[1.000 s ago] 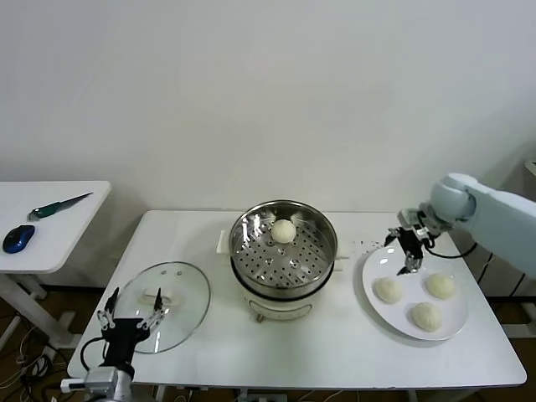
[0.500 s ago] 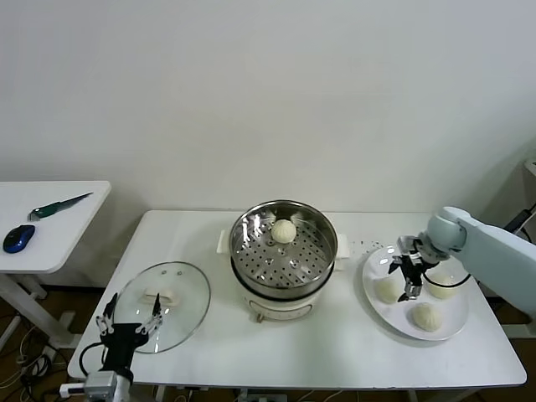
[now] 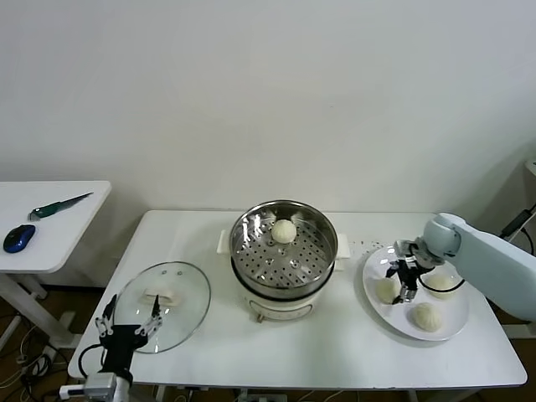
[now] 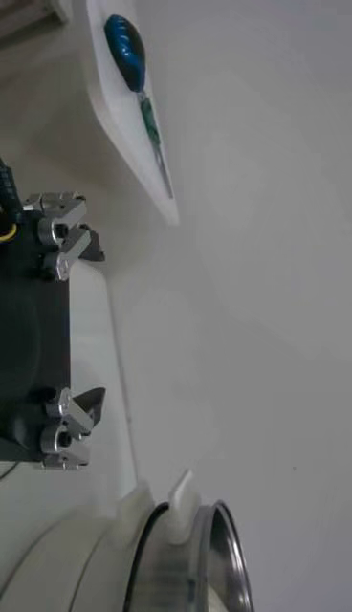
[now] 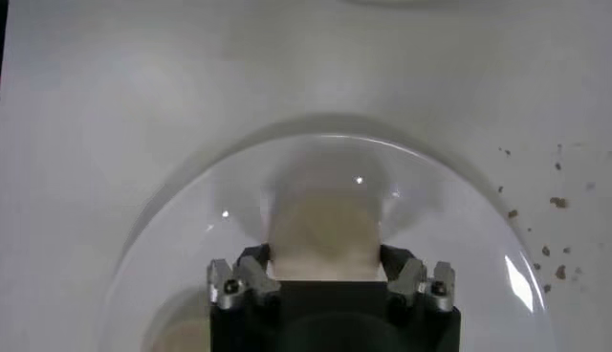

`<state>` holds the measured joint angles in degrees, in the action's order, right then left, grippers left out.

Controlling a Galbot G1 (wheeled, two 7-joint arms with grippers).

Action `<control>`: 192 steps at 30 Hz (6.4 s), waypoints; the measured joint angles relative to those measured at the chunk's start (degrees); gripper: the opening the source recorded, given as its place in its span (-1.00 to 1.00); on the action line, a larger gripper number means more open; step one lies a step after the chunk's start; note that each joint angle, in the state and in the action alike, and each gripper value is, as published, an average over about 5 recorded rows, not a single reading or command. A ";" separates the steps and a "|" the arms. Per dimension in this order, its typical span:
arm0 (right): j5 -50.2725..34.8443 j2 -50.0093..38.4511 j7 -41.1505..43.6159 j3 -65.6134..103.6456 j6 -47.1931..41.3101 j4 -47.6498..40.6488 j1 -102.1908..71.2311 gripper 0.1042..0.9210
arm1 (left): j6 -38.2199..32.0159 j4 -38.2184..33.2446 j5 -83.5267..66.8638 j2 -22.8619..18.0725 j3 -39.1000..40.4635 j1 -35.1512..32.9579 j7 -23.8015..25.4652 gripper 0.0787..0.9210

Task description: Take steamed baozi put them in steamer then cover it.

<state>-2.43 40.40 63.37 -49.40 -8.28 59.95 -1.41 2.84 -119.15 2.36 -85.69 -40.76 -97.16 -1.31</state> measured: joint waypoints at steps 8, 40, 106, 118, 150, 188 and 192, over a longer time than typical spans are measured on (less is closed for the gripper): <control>-2.78 -1.51 -0.03 -1.97 0.42 0.99 3.09 0.35 | 0.01 -0.13 0.06 -0.02 0.04 0.06 0.09 0.77; -43.15 18.92 -9.57 -40.27 -6.77 9.40 48.58 0.39 | 0.46 -2.69 -0.01 2.34 3.28 -0.98 2.11 0.77; -24.88 -3.16 -2.80 -34.80 -6.25 25.08 42.30 0.76 | 2.11 -1.99 3.02 2.96 2.73 1.33 1.19 0.77; -9.76 -14.47 -0.29 -16.78 -2.50 22.60 18.96 0.76 | 2.73 -2.27 4.56 1.92 2.81 0.73 1.23 0.77; 3.30 -12.21 1.17 -3.08 1.48 10.66 -1.52 0.64 | 2.83 -0.34 4.99 0.90 1.56 1.27 1.26 0.77; 1.56 7.49 6.61 -30.38 29.56 18.89 43.86 0.37 | 3.17 -0.72 4.93 1.26 1.57 0.83 0.56 0.77; 3.76 12.36 6.72 -30.08 32.13 19.98 44.39 0.38 | 3.13 -1.08 4.71 1.60 1.15 0.27 0.57 0.77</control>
<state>1.34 52.75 70.08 -79.48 23.86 79.93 42.98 5.97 -120.23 7.07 -84.09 -39.61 -96.89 -0.75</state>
